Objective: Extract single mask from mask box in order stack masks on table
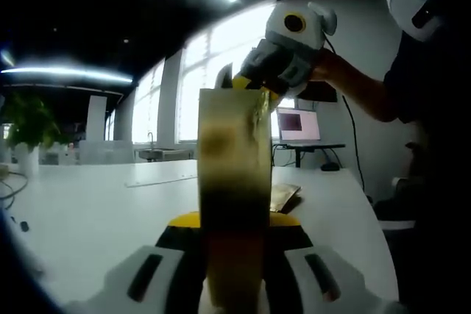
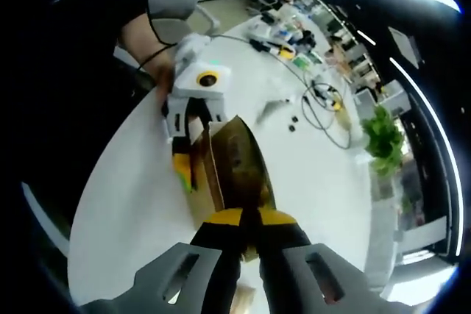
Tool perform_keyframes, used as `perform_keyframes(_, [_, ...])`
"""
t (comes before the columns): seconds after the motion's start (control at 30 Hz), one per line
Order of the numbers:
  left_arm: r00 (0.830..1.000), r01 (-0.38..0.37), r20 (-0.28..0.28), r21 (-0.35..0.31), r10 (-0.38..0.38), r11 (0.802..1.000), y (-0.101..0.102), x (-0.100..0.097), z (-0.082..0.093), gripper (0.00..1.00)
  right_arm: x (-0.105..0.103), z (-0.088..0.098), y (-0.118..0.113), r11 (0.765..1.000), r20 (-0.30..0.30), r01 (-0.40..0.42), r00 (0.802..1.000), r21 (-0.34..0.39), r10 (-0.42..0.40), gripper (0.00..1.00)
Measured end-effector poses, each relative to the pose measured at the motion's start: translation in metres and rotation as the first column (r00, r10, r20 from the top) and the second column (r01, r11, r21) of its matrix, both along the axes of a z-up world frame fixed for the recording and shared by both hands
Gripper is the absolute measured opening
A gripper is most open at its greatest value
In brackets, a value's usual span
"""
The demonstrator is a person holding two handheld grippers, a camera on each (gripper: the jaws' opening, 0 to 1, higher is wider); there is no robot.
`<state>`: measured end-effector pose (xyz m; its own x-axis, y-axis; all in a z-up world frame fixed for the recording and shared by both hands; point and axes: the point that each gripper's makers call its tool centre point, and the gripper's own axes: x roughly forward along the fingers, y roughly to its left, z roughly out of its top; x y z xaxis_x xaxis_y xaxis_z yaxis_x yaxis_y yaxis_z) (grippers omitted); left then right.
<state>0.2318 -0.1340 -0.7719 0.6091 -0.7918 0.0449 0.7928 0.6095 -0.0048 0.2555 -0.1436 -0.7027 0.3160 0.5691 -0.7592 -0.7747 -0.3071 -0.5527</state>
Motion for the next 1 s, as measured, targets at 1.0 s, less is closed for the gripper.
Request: perform_keyframes(1.0, [1.000,0.001,0.010,0.005,-0.001,1.000,0.003,0.002,-0.001,0.32,-0.009,0.000,0.012,0.992,-0.087,0.015,0.996,0.125,-0.004,0.00])
